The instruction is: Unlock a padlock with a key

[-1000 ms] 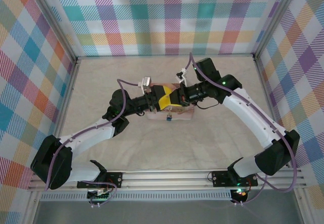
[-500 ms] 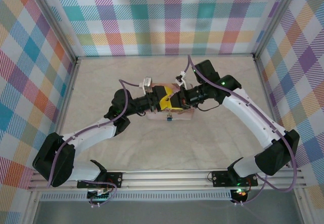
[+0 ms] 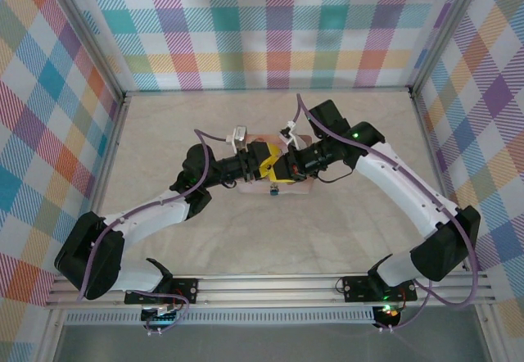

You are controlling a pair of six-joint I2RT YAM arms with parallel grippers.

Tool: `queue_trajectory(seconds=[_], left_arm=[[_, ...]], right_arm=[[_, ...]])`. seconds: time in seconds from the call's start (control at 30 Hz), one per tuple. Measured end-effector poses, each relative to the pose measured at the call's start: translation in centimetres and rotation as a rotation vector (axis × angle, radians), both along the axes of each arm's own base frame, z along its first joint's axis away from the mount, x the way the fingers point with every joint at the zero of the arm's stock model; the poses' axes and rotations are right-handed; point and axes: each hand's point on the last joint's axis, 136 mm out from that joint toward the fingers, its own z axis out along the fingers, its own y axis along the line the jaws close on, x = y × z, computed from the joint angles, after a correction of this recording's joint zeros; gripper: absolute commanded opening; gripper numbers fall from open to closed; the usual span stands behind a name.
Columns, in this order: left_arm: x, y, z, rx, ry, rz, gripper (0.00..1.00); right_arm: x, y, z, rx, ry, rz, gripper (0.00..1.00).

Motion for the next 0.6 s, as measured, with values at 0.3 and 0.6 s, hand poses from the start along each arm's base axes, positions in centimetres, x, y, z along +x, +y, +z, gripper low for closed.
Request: queue_trajectory(seconds=[0.3, 0.6], left_arm=[[0.07, -0.05, -0.23, 0.004, 0.005, 0.0, 0.3], [0.06, -0.04, -0.66, 0.011, 0.013, 0.0, 0.14]], right_arm=[[0.0, -0.22, -0.34, -0.018, 0.0, -0.004, 0.0], [-0.08, -0.65, -0.81, -0.052, 0.0, -0.008, 0.0]])
